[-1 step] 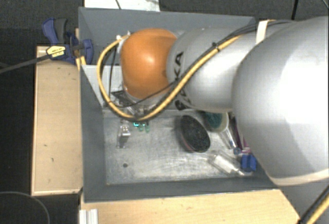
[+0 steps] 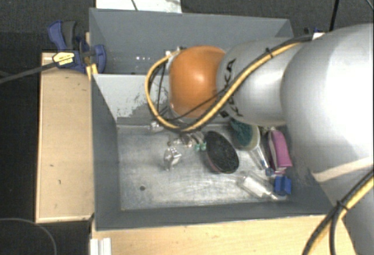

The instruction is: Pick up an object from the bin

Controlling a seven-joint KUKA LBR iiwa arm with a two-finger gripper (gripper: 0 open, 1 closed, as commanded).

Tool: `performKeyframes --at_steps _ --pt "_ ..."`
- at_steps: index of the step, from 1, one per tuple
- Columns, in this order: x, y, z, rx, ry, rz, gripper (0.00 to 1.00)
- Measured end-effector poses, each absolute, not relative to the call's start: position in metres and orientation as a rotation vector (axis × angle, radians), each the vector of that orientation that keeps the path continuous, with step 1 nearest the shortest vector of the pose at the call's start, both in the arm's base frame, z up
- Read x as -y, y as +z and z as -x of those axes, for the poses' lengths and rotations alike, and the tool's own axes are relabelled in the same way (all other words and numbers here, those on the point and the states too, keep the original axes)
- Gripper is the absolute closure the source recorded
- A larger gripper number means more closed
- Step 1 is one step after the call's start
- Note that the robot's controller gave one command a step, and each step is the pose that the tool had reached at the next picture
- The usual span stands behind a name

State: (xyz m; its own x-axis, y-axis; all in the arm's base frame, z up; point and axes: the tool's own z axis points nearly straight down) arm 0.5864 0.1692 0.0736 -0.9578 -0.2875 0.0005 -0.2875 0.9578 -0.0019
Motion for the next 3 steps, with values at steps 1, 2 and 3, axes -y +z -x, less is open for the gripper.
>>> performKeyframes --at_steps 1,2,3 --pt "-0.084 0.099 -0.558 3.117 0.005 -0.395 0.00" --pt "-0.008 0.076 -0.576 3.115 0.003 -0.432 0.00" --pt "0.052 0.077 -0.582 3.055 0.002 -0.744 0.00"
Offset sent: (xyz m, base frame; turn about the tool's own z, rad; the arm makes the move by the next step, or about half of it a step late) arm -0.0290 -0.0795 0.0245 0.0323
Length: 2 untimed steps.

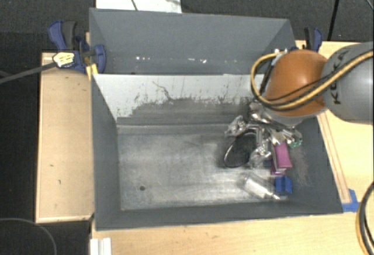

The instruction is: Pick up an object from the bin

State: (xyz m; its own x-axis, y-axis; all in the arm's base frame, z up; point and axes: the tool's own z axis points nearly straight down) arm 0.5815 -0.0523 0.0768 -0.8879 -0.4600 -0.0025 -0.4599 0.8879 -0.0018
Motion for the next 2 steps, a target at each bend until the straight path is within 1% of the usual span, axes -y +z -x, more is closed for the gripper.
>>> performKeyframes --at_steps 1,2 --pt "0.050 0.078 -0.583 -3.049 0.000 0.736 1.00" --pt "0.048 0.206 -0.586 -3.052 -0.004 0.698 1.00"
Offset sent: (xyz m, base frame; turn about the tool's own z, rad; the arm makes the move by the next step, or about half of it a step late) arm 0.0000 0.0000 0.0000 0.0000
